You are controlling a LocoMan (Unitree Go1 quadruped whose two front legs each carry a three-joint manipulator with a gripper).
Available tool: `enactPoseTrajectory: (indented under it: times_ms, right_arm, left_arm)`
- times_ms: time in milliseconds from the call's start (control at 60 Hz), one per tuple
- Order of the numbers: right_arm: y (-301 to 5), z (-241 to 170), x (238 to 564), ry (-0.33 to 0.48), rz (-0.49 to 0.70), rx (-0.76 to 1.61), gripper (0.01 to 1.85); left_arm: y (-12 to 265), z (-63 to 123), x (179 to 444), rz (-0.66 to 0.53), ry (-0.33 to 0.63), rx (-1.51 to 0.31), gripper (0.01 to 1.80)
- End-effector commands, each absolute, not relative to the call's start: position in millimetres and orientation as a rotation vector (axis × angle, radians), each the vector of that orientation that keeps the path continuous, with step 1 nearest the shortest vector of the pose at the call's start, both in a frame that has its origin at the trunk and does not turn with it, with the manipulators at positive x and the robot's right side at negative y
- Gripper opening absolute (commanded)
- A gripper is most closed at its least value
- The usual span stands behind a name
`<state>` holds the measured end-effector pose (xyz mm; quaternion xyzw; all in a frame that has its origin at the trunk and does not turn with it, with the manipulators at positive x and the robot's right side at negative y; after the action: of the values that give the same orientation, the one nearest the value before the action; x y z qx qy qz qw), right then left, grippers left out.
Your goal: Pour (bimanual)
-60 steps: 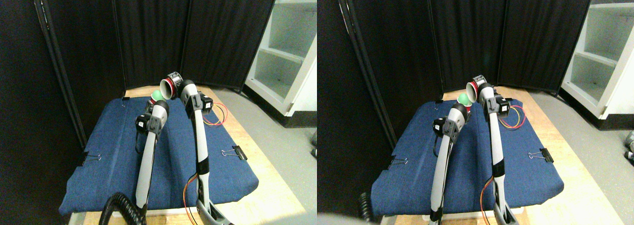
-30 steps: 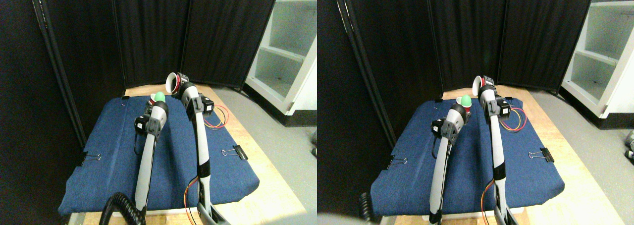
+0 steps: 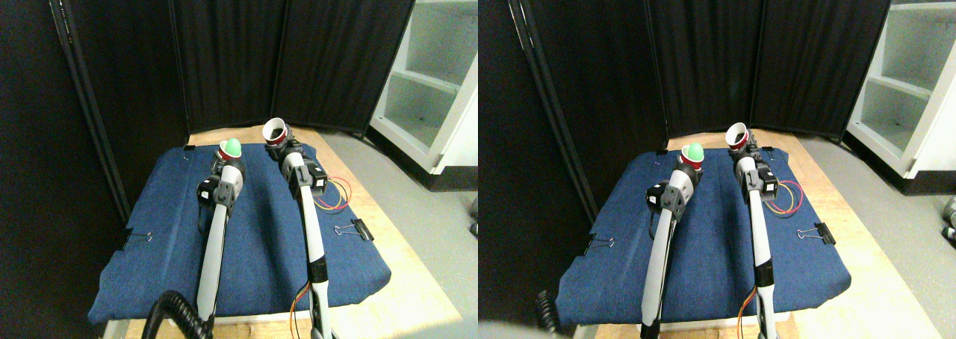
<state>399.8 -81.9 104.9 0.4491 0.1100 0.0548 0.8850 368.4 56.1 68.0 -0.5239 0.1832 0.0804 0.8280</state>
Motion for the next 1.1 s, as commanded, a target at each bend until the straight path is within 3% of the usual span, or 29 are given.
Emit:
enactPoseTrajectory:
  times_ms: [17,217,500,733,1100]
  right_arm:
    - [-84,109,400,0.165,0.134,1.016,0.01]
    - [-88,92,399,0.187,0.110,1.234,0.01]
    - [-90,68,401,0.189,0.058,1.242,0.01]
    - [-89,55,402,0.213,0.026,1.271,0.01]
    - [-89,25,411,0.231,-0.042,1.243,0.01]
  left_arm:
    - [58,68.8,373,0.159,0.352,-1.151,0.01]
    - [67,57.2,378,0.199,0.321,-1.164,0.01]
    - [77,36.7,384,0.273,0.258,-1.143,0.01]
    - [85,19.1,393,0.291,0.261,-1.122,0.01]
    - [83,6.2,401,0.334,0.263,-1.157,0.01]
